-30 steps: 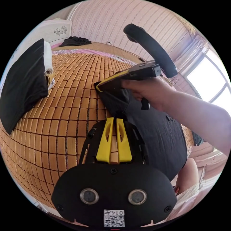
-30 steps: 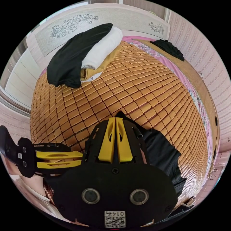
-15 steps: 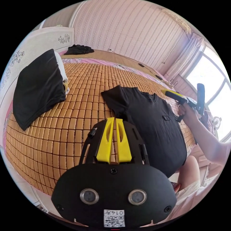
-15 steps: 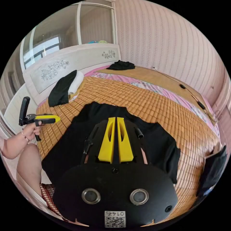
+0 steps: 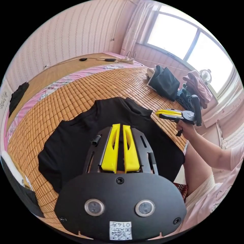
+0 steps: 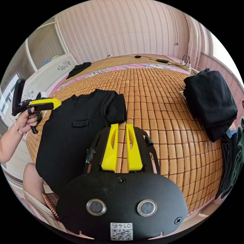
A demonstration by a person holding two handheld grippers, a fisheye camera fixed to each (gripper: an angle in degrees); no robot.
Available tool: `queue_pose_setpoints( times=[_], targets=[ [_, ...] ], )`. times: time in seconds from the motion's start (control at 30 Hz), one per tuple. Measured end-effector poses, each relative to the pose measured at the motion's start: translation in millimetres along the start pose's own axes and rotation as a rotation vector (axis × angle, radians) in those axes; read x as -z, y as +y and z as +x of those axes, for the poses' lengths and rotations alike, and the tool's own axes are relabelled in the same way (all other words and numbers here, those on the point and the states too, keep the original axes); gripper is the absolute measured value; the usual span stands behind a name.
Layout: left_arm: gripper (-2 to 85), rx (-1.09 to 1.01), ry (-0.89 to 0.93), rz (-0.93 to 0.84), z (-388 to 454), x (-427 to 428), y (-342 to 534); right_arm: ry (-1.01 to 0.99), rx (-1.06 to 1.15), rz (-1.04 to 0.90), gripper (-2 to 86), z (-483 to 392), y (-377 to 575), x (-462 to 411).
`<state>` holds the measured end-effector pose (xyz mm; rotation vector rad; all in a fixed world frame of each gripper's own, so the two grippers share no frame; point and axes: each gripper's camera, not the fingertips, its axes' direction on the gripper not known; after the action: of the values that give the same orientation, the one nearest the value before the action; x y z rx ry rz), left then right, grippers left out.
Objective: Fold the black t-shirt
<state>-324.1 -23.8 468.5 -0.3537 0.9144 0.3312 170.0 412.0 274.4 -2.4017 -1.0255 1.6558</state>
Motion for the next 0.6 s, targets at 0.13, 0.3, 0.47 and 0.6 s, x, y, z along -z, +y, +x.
queue_pose_setpoints(
  times=[0.13, 0.3, 0.47, 0.6],
  targets=[
    [5.6, -0.116, 0.029, -0.084, 45, -83, -93, -0.113, -0.029, -0.019, 6.6, 32, 6, -6],
    [6.1, -0.085, -0.044, -0.178, 69, -171, -161, -0.187, -0.043, -0.025, 7.0, 62, 17, -6],
    [1.2, -0.057, -0.068, -0.260, 80, -227, -181, -0.295, -0.060, -0.054, 3.7, 89, 26, -7],
    [-0.7, -0.116, -0.040, -0.175, 94, -222, -186, -0.354, -0.081, -0.019, 1.8, 101, 38, 1]
  ],
)
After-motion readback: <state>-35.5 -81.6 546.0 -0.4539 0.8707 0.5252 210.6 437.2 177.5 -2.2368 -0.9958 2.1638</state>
